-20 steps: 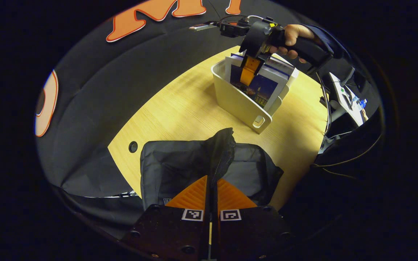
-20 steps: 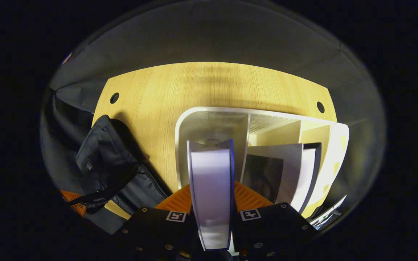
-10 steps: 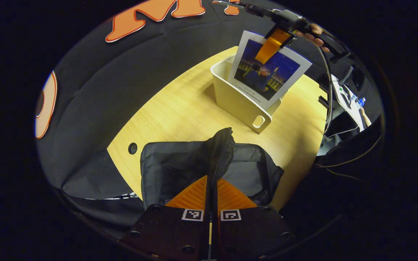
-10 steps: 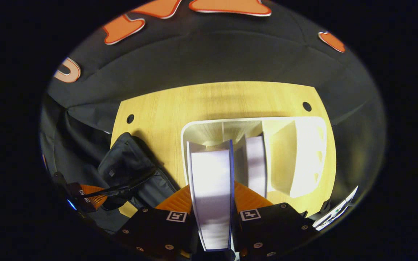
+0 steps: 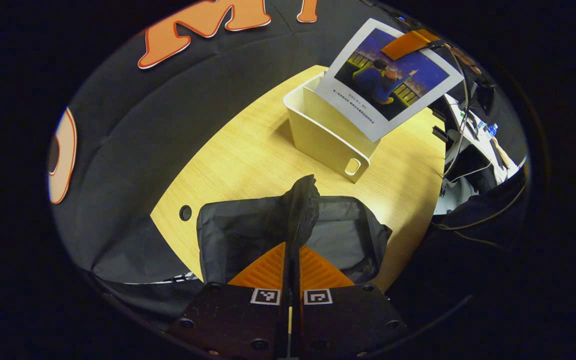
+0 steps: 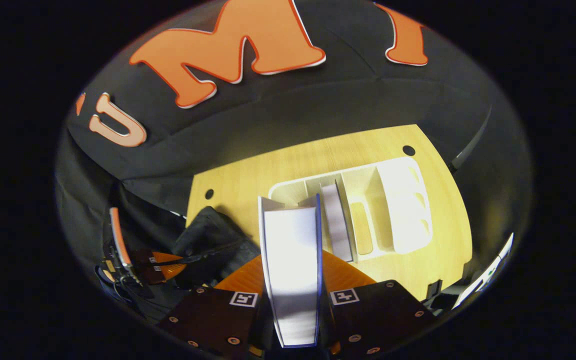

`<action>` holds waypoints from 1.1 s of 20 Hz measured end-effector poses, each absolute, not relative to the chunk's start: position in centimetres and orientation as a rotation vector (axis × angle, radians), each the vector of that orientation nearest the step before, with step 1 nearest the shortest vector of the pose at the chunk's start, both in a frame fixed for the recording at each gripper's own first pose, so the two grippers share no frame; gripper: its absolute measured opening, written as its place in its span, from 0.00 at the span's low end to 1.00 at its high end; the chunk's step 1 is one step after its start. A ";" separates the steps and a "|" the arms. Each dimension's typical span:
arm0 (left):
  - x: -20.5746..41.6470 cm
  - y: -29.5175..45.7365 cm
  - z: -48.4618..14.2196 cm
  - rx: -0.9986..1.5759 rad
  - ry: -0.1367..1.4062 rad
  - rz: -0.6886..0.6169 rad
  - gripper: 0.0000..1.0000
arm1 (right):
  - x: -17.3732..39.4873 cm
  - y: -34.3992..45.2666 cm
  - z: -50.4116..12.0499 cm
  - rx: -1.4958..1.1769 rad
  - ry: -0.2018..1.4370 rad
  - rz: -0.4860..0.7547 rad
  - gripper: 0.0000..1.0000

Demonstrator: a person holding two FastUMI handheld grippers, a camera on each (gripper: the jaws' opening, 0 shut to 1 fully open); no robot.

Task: Open the schoolbag, grab two books from the bookshelf and put them into the schoolbag.

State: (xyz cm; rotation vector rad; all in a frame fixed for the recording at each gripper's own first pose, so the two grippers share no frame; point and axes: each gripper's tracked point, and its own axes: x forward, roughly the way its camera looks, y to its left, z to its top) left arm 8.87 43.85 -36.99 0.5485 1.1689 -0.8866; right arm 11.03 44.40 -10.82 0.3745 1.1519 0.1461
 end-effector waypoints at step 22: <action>9.7 43.8 -34.8 0.522 1.105 -0.898 0.01 | 0.3 57.1 -18.1 0.851 1.088 0.254 0.37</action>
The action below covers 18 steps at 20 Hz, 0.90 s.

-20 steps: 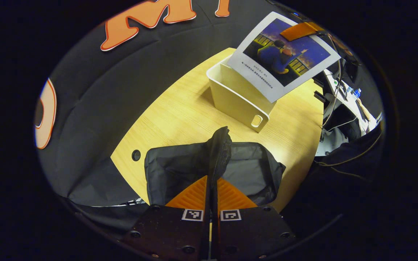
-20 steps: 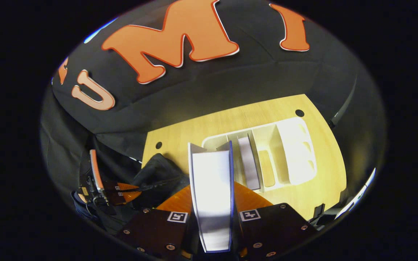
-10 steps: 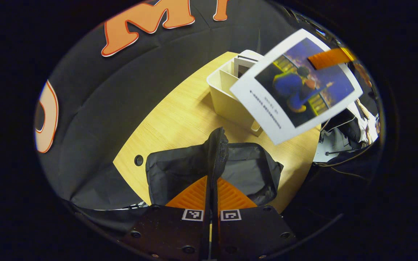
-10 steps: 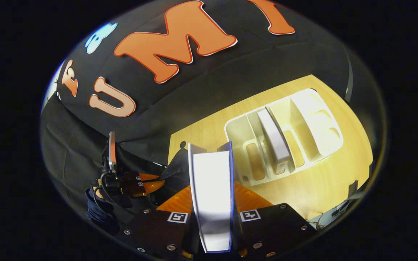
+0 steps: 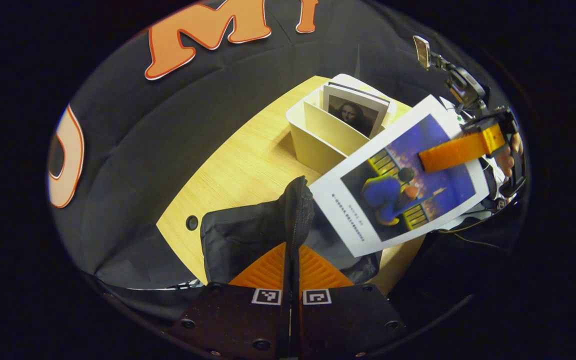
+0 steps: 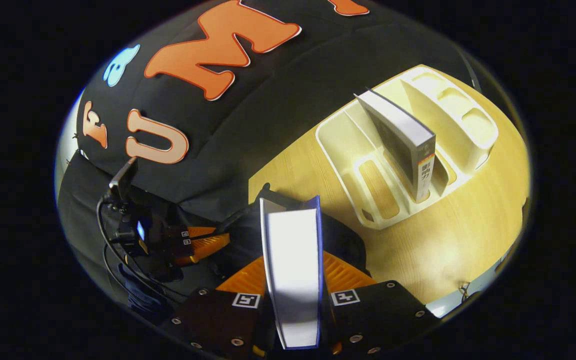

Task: Open the schoolbag, grab two books from the bookshelf and put them into the schoolbag.

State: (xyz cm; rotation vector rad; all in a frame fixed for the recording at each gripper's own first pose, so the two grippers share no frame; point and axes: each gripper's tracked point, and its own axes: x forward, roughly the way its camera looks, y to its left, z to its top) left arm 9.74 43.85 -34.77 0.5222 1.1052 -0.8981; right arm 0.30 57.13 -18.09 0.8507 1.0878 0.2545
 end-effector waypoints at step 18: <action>5.9 40.9 -33.6 0.369 1.035 -0.928 0.01 | 2.2 70.2 -27.9 1.111 1.118 0.250 0.37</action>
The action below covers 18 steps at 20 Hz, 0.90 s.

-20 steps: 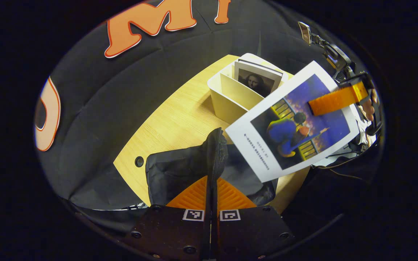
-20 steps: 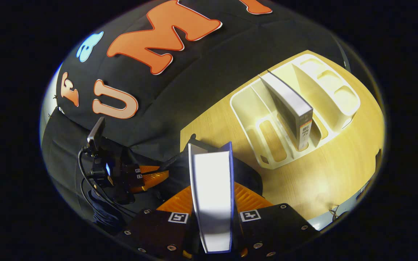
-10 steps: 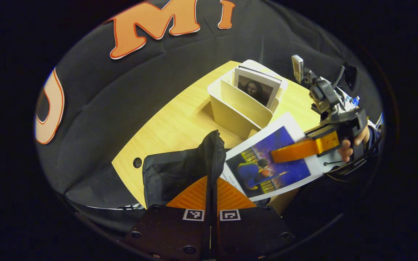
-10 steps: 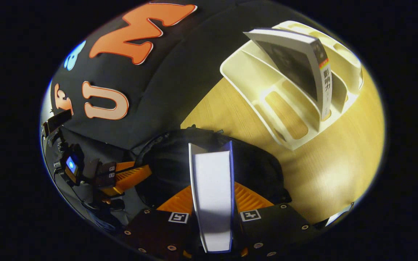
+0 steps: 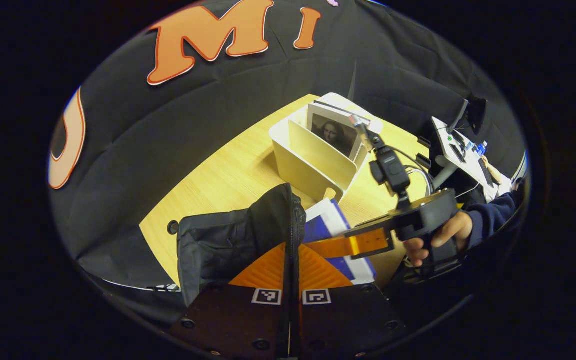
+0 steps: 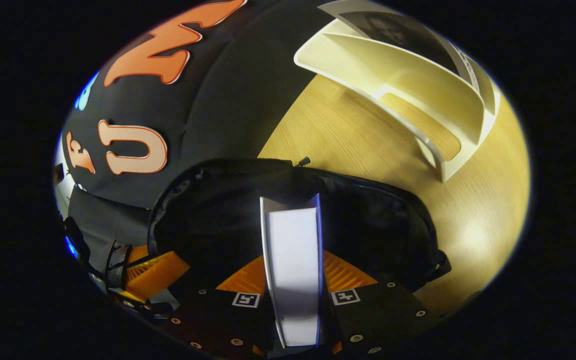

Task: Open the schoolbag, grab two books from the bookshelf and put them into the schoolbag.

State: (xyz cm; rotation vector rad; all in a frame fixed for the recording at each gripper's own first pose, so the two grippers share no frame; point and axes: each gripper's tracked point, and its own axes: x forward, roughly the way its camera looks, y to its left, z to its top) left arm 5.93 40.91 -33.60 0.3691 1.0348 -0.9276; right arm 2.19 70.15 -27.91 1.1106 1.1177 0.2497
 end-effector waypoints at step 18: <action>6.2 39.9 -34.3 0.238 1.083 -0.832 0.01 | 1.6 71.5 -30.6 0.906 1.273 0.261 0.82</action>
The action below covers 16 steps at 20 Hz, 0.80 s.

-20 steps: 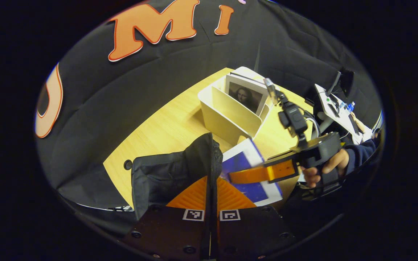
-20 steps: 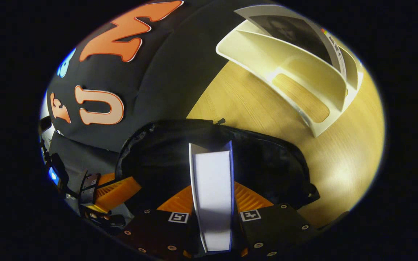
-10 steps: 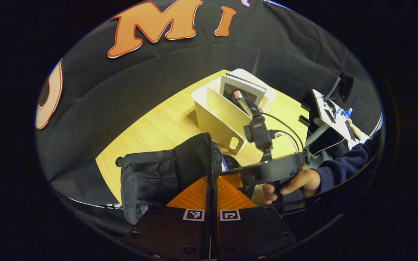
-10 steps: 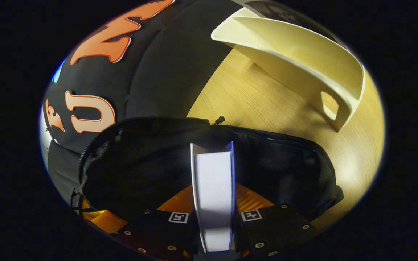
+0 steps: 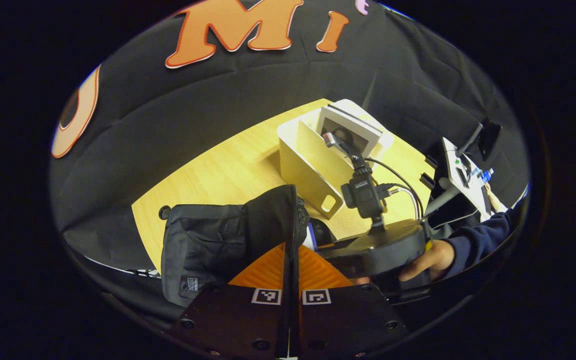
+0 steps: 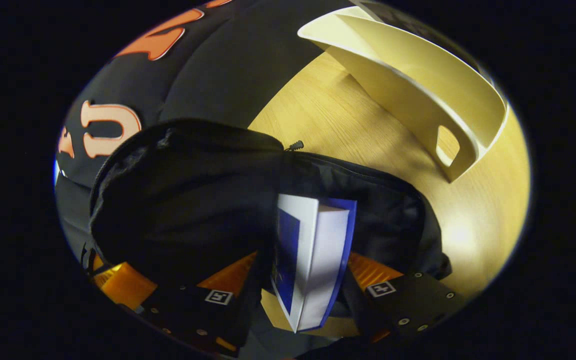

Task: Open the schoolbag, grab two books from the bookshelf and put them into the schoolbag.

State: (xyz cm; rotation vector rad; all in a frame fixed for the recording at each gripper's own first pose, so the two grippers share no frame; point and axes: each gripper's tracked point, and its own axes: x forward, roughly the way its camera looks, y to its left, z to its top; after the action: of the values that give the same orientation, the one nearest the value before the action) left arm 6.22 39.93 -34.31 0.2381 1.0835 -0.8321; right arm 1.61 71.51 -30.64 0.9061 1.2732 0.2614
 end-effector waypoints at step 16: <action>6.2 39.6 -35.7 0.189 1.117 -0.762 0.01 | 3.7 52.8 -20.1 0.521 1.223 0.280 0.97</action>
State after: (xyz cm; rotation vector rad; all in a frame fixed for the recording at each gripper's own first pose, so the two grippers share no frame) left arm 6.22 39.55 -35.71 0.1891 1.1174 -0.7621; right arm 3.72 52.77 -20.08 0.5208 1.2234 0.2797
